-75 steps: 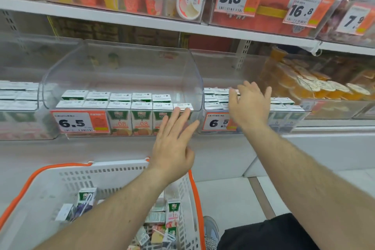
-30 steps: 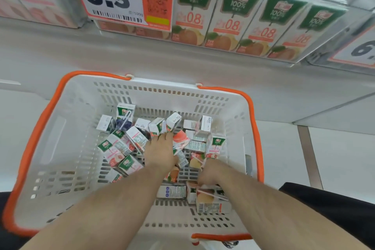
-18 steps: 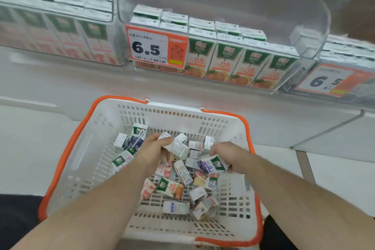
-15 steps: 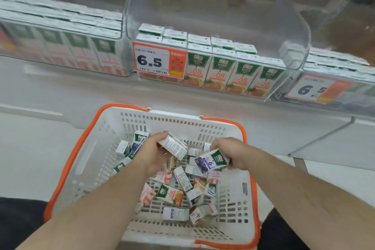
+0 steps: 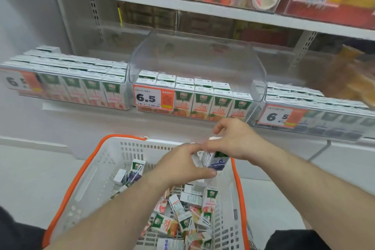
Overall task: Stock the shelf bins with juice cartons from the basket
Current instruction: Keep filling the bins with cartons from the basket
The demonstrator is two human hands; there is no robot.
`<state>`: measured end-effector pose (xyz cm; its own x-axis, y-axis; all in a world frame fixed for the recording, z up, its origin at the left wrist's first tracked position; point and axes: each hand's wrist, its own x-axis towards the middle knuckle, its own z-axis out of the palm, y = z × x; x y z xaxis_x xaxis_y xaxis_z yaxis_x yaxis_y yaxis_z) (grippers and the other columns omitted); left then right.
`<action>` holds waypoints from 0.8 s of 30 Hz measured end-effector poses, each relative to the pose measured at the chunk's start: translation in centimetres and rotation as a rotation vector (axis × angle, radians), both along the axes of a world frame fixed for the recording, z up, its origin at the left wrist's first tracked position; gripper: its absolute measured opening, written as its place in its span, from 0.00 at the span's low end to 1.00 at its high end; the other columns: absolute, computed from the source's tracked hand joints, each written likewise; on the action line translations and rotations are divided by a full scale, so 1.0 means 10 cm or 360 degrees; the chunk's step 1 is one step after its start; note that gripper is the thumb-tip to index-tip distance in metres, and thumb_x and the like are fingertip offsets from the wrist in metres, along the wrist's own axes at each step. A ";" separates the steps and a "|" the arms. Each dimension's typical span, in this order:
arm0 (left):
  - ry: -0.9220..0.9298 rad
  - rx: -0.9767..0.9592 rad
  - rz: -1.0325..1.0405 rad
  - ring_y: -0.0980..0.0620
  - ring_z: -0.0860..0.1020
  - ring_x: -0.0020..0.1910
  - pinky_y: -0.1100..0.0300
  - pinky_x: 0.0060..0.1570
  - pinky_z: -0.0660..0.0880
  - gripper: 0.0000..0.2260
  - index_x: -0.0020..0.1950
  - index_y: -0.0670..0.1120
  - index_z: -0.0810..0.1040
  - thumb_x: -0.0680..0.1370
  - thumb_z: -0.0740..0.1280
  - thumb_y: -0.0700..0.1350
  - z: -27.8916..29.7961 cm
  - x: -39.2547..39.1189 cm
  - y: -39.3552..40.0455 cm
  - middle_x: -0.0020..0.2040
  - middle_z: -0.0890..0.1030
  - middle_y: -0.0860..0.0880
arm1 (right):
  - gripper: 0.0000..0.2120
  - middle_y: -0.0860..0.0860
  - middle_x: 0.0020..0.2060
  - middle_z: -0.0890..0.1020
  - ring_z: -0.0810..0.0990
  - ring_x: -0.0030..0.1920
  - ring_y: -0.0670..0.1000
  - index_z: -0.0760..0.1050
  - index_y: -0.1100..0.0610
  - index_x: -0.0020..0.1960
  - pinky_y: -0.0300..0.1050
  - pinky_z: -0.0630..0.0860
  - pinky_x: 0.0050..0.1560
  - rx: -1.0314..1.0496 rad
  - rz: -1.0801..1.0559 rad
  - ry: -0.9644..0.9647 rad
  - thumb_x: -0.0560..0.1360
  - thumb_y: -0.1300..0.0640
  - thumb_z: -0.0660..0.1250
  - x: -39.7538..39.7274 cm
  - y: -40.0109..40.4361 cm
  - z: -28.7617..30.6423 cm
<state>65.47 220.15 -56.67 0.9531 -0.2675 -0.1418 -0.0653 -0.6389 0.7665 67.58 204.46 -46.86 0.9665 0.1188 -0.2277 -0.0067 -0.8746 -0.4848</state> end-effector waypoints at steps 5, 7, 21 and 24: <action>-0.0257 -0.0238 0.0256 0.56 0.77 0.52 0.49 0.53 0.76 0.15 0.56 0.62 0.80 0.69 0.73 0.57 0.18 0.05 -0.03 0.51 0.78 0.55 | 0.41 0.45 0.60 0.78 0.79 0.53 0.42 0.70 0.42 0.66 0.46 0.78 0.57 0.0567 0.0264 0.0098 0.57 0.39 0.80 -0.04 -0.23 0.25; -0.0329 -0.0179 0.0265 0.56 0.76 0.54 0.48 0.54 0.75 0.17 0.58 0.63 0.80 0.69 0.73 0.58 0.24 0.08 -0.04 0.52 0.78 0.56 | 0.47 0.40 0.65 0.73 0.77 0.51 0.40 0.62 0.40 0.73 0.39 0.76 0.51 0.0309 0.0377 -0.0030 0.59 0.42 0.81 -0.06 -0.36 0.29; -0.0722 0.0100 0.0268 0.54 0.72 0.45 0.57 0.41 0.68 0.19 0.47 0.57 0.80 0.65 0.57 0.63 0.80 0.36 -0.80 0.40 0.74 0.56 | 0.24 0.51 0.48 0.81 0.80 0.49 0.52 0.80 0.56 0.55 0.46 0.78 0.48 0.0174 0.0016 -0.1548 0.67 0.43 0.64 -0.06 -0.63 0.15; -0.0777 0.0114 0.0290 0.51 0.73 0.48 0.59 0.42 0.68 0.16 0.58 0.59 0.78 0.71 0.68 0.56 0.95 0.44 -1.09 0.47 0.71 0.56 | 0.20 0.53 0.46 0.82 0.79 0.49 0.51 0.82 0.57 0.55 0.38 0.71 0.50 0.0274 -0.0310 -0.1738 0.68 0.47 0.65 0.10 -0.94 0.30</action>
